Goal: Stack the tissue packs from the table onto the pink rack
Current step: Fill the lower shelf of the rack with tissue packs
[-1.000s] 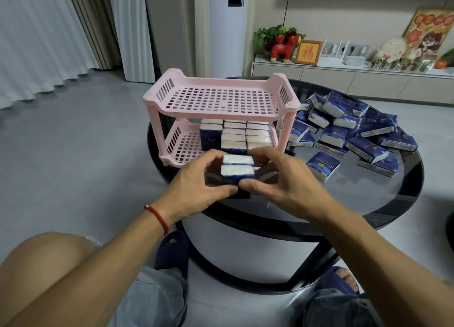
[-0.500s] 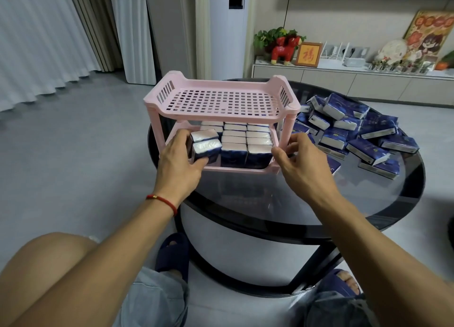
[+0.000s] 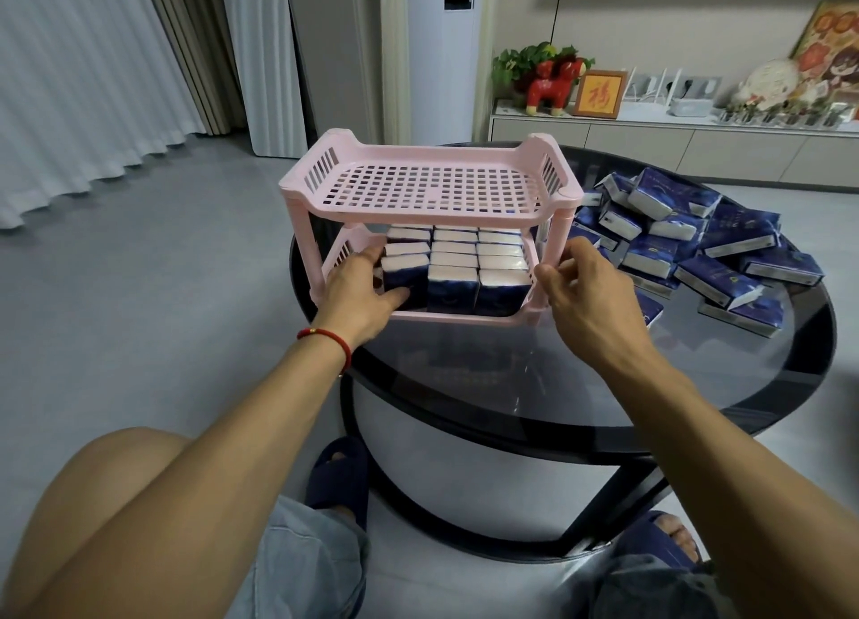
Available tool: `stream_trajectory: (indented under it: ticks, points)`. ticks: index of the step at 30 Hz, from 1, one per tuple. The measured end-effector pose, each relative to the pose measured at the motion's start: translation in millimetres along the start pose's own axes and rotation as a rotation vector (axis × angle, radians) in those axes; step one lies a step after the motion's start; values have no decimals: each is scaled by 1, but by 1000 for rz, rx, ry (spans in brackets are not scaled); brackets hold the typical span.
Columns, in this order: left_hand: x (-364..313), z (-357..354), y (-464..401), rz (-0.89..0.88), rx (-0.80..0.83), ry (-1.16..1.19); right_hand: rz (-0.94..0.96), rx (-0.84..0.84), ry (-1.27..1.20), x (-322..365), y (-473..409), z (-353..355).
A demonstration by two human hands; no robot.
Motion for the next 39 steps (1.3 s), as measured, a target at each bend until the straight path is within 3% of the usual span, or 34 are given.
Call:
stream_trajectory:
  ticks: [15, 20, 28, 36, 39]
  points:
    - [-2, -15, -9, 0, 23, -89, 41, -9, 29, 4, -3, 2]
    - [0, -14, -8, 4, 29, -53, -41, 28, -19, -7, 1, -1]
    - [1, -12, -4, 6, 56, -9, -216, 215, 434, -75, 26, 28]
    - [3, -11, -3, 13, 50, 22, -139, 179, 182, -70, 30, 44]
    - [8, -9, 0, 33, 26, -25, -250, 116, -118, -74, 34, 53]
Point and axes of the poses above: each hand's wrist, its own y-axis away from the middle knuckle, its own z-axis out of the back of the hand, x = y × z, the point moved 10 cm from there along -y, towards the middle knuckle, and after that the axes turned 13 degrees about z, right-handed, at the moved point
